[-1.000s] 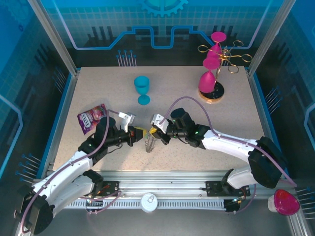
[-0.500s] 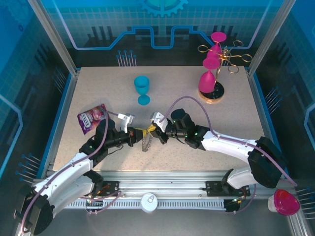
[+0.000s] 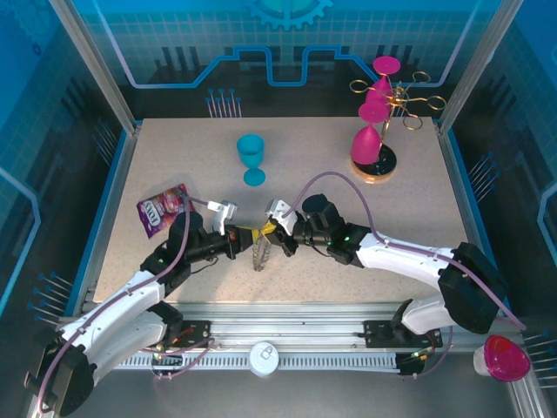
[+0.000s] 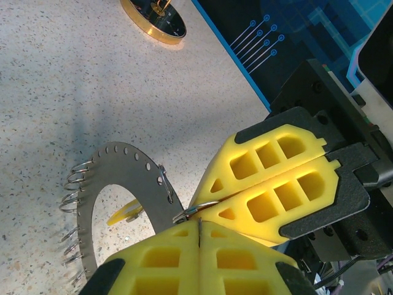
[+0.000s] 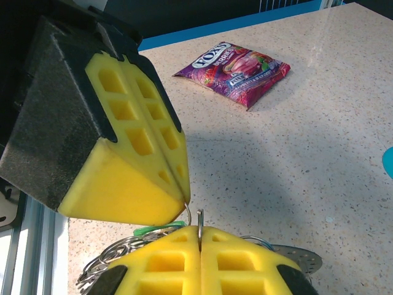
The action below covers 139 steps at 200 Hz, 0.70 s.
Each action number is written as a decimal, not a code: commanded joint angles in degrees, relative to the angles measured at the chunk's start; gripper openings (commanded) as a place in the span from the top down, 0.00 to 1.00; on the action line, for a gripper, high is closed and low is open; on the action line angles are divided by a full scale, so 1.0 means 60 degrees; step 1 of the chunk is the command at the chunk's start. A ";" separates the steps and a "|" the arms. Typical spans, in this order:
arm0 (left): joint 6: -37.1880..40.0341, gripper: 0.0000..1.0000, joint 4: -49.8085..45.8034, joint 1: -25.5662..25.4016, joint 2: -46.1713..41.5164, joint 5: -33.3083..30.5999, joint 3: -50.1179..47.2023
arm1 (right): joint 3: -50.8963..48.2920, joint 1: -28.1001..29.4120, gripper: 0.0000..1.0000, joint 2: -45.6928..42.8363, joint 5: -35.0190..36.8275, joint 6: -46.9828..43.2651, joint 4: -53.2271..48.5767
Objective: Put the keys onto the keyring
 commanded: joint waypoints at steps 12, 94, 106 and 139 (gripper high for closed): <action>-0.0083 1.00 0.0513 0.0066 -0.0137 0.0028 -0.0134 | -0.0053 0.0220 1.00 -0.0319 -0.0069 0.0091 0.0438; -0.0011 1.00 0.0593 0.0069 -0.0206 0.0099 -0.0151 | 0.0148 0.0261 1.00 -0.0199 0.0182 0.0005 -0.0235; 0.0003 1.00 0.0560 0.0064 -0.0205 0.0049 -0.0164 | 0.0141 0.0265 1.00 -0.0231 0.0119 0.0007 -0.0180; -0.0006 1.00 0.0489 0.0065 -0.0178 -0.0033 -0.0160 | 0.0042 0.0265 1.00 -0.0347 0.0017 0.0025 0.0023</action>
